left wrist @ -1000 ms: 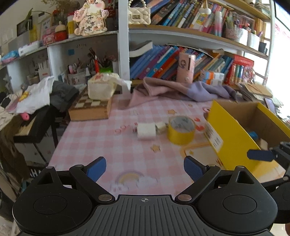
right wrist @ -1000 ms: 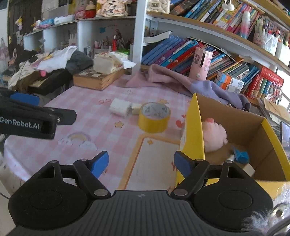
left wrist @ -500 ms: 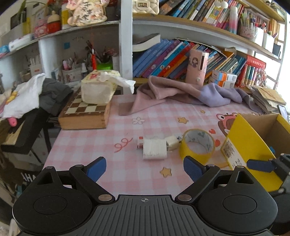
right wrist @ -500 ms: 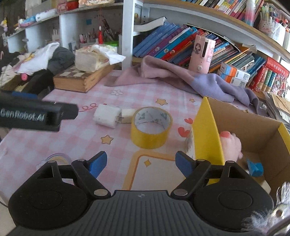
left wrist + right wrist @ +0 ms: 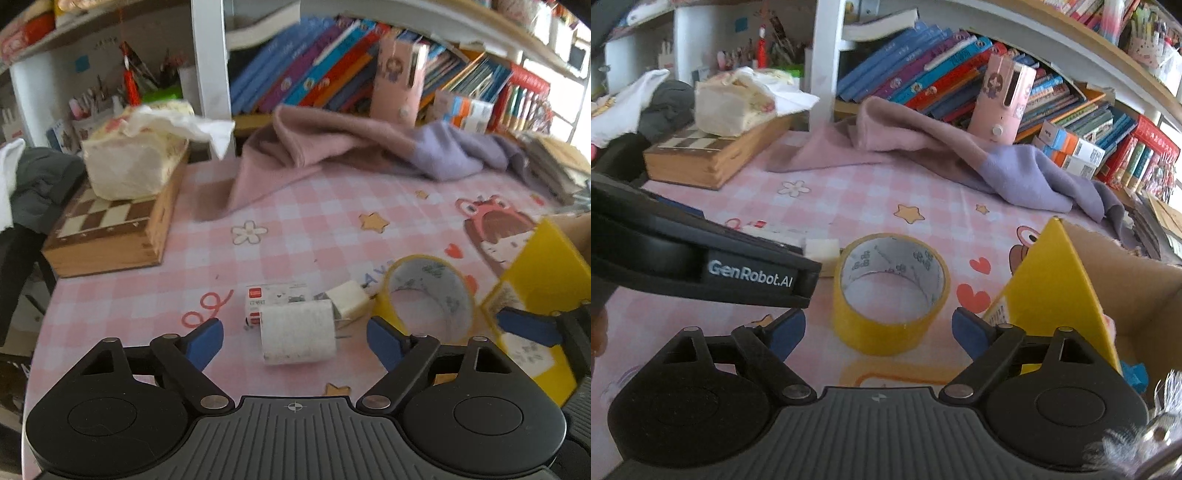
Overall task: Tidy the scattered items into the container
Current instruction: 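Grasp the white sponge-like block with the left tool while the right tool grasps the yellow tape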
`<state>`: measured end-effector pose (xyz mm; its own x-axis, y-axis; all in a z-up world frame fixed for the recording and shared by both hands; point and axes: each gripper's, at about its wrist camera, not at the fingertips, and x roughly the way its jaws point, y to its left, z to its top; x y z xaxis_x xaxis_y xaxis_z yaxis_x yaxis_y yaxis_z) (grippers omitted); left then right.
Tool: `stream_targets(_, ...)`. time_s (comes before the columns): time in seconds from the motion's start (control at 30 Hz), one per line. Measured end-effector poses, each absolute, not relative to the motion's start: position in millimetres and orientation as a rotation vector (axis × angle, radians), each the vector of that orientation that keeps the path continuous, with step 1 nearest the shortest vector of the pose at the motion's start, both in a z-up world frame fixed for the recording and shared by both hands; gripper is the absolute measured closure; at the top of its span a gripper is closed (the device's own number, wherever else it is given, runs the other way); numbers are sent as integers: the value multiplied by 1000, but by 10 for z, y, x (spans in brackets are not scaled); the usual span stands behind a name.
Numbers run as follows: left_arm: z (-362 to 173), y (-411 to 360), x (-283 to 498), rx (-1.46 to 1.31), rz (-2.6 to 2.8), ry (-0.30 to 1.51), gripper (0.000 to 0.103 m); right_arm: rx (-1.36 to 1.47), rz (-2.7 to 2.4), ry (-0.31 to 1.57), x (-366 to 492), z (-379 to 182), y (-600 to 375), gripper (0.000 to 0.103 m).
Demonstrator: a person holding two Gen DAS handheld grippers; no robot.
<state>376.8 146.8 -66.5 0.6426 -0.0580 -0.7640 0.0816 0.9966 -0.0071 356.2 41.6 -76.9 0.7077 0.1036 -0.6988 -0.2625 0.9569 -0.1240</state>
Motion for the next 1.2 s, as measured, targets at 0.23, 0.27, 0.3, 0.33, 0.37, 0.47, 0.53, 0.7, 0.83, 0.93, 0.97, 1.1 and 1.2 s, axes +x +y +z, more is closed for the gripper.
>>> stream_targets(0.23, -861, 1515, 3996, 12, -81, 922, 36, -201, 170, 806, 3812, -908, 435, 15)
stream_targets(0.27, -864, 1521, 4014, 2, -82, 921, 39, -197, 168, 812, 3833, -926, 438, 15)
stream_targets(0.3, -869, 1530, 4029, -12, -87, 924, 42, -195, 167, 820, 3856, -945, 440, 15)
stream_targets(0.33, -871, 1534, 4038, -18, -90, 923, 46, -193, 164, 829, 3881, -961, 441, 15)
stream_targets(0.37, -871, 1530, 4042, -19, -94, 921, 46, -188, 159, 836, 3906, -973, 440, 15)
stream_targets(0.47, -872, 1549, 4045, -26, -103, 922, 46, -170, 147, 854, 3982, -1000, 433, 15)
stream_targets(0.53, -867, 1566, 4039, -23, -110, 928, 46, -160, 146, 860, 4015, -1007, 428, 16)
stream_targets(0.7, -847, 1659, 3943, -16, -111, 950, 47, -140, 156, 871, 4023, -1013, 416, 20)
stream_targets(0.83, -837, 1763, 3865, -37, -123, 977, 46, -143, 176, 885, 3960, -996, 417, 20)
stream_targets(0.93, -819, 1768, 3834, -37, -94, 986, 37, -160, 180, 885, 3941, -995, 440, 19)
stream_targets(0.97, -813, 1766, 3825, -44, -81, 986, 34, -166, 180, 882, 3942, -996, 447, 19)
stream_targets(1.1, -831, 1722, 3834, -90, -56, 1002, 24, -185, 173, 877, 3953, -1012, 476, 19)
stream_targets(1.2, -868, 1677, 3847, -95, -49, 1006, 24, -198, 174, 872, 3955, -1026, 484, 18)
